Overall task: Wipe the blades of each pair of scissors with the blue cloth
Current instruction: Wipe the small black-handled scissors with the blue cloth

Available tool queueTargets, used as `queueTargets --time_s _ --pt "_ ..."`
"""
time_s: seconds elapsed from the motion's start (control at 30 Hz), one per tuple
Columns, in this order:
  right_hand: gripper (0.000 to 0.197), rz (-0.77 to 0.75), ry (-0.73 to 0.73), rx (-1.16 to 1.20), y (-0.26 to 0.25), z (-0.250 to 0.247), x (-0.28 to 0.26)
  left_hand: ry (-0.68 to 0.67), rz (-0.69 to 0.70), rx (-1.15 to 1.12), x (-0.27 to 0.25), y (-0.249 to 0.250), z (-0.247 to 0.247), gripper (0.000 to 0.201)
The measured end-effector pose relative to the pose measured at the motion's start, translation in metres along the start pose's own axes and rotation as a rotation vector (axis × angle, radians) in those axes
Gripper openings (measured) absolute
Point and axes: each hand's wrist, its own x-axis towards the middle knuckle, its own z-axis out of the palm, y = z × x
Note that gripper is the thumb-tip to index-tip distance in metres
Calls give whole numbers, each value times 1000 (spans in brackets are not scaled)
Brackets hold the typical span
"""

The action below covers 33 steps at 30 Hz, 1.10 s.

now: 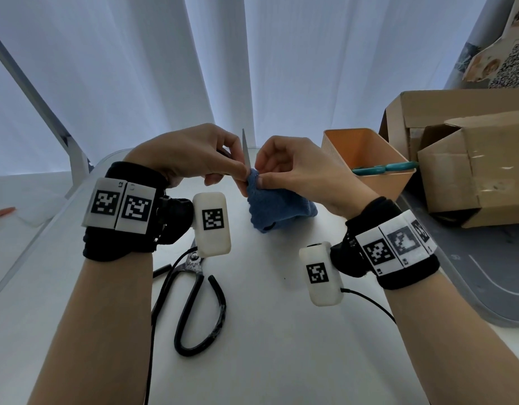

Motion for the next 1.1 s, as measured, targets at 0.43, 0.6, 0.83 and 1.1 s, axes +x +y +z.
queueTargets --time_s 0.43,0.6,0.83,1.1 --pt "27 8 -74 47 -1 -1 -4 -12 4 -12 1 3 2 12" --pt "27 11 -135 46 -1 -3 -3 -25 4 7 0 6 6 15" --pt "25 16 -78 66 1 -2 -2 2 -1 -10 0 6 3 12" --pt "25 35 -68 54 1 -3 -3 16 1 2 1 6 5 14"
